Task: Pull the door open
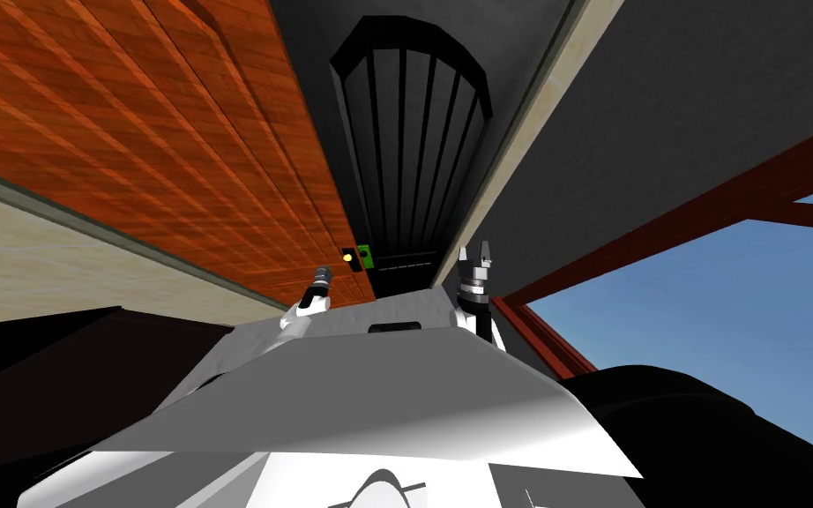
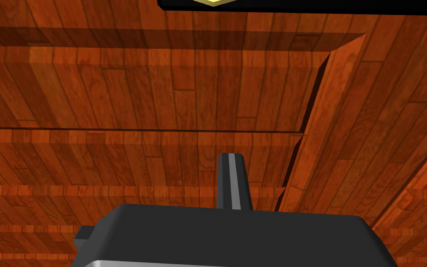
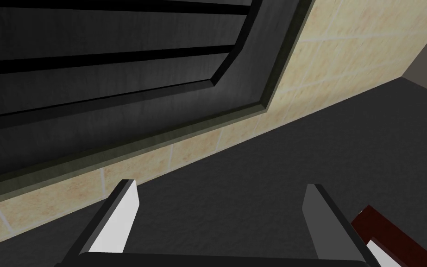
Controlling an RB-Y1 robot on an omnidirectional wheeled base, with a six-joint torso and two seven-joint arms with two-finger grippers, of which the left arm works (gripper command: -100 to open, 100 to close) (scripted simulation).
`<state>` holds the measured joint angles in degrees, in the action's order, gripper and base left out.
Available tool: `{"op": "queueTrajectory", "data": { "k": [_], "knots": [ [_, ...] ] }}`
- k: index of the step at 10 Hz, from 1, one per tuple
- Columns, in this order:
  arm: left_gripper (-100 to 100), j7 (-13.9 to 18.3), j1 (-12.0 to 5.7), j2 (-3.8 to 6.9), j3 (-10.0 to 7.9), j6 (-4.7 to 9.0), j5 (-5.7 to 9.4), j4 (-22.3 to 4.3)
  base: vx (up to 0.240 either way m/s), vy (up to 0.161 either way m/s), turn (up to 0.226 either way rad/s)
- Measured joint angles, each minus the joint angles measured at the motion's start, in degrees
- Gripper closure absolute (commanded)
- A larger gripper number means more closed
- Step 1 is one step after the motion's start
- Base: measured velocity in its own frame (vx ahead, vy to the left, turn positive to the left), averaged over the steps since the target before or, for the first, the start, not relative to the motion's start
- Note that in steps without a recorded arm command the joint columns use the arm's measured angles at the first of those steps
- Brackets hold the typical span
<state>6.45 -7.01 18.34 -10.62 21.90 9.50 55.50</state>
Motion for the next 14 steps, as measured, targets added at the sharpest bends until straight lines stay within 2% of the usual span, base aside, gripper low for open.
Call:
{"op": "queueTrajectory", "data": {
  "k": [5, 6, 7, 8, 9, 11, 14],
  "knots": [
    [-100, 0.82, -0.5, -1.08, 2.68, -0.54, -0.37, 2.28, -0.168, -0.079, -0.057],
    [-100, 0.84, -0.5, -1.15, 2.77, -0.65, -0.38, 2.41, -0.032, 0.069, 0.216],
    [-100, 0.52, 0.87, -0.98, 1.83, -1.12, -0.3, 3.36, -0.014, 0.095, 0.12],
    [-100, 0.49, 0.76, -0.45, 1.38, -0.82, -0.19, 2.06, 0.033, 0.11, 0.152],
    [-100, 0.55, 1.55, 0.33, 0.49, -0.69, 0.0, 1.63, 0.123, 0.146, 0.136],
    [-100, 0.35, 1.95, 1.16, -0.85, -0.37, 0.21, 0.26, 0.167, 0.088, -0.017],
    [-100, 0.28, 1.16, 0.76, -0.58, -0.28, 0.14, 0.37, 0.199, -0.047, -0.112]
  ]
}}
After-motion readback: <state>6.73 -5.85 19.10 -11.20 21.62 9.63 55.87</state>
